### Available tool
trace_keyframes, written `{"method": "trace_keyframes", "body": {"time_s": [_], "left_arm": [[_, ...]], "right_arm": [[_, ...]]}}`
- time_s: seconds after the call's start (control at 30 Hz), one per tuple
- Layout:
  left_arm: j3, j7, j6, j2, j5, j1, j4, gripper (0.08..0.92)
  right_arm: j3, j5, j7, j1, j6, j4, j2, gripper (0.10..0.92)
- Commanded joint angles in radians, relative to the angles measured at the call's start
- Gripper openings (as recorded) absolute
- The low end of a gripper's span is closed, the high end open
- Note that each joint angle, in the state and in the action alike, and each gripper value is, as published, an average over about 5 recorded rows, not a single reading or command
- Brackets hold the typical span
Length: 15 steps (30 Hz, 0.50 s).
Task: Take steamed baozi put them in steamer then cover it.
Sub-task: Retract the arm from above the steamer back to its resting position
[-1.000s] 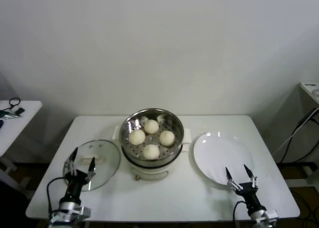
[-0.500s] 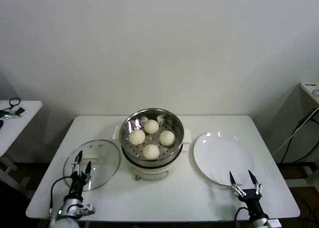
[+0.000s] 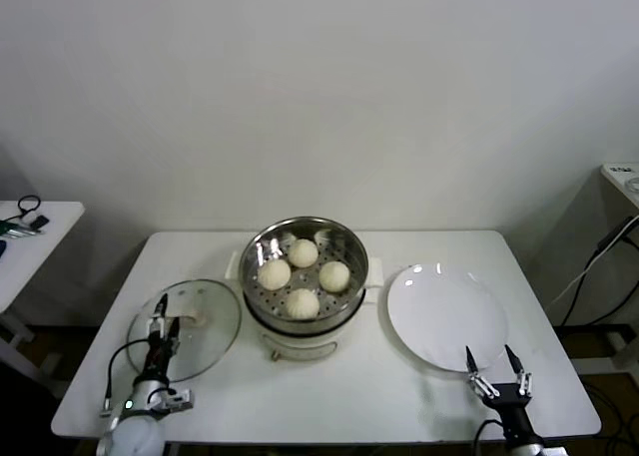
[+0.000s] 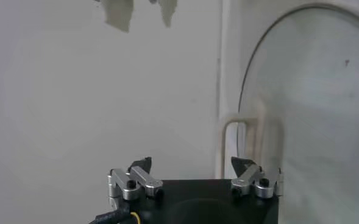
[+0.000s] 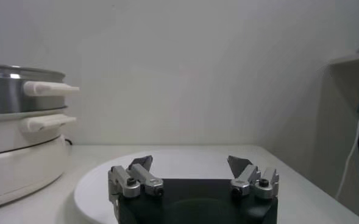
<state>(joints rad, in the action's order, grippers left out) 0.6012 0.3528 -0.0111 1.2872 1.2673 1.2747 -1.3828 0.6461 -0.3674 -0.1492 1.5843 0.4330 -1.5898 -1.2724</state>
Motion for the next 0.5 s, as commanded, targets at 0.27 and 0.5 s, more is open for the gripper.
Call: {"method": "trace_keyframes", "body": {"time_s": [0.27, 0.5], "left_arm": [[-0.001, 0.018, 0.001, 0.003, 0.059, -0.044, 0.071, 0.559], [0.003, 0.017, 0.0, 0.0, 0.063, -0.043, 0.064, 0.36]], "right_arm": [[-0.003, 0.006, -0.003, 0.001, 0.011, 0.002, -0.012, 0.823], [-0.002, 0.006, -0.001, 0.0, 0.009, -0.002, -0.015, 0.823]]}}
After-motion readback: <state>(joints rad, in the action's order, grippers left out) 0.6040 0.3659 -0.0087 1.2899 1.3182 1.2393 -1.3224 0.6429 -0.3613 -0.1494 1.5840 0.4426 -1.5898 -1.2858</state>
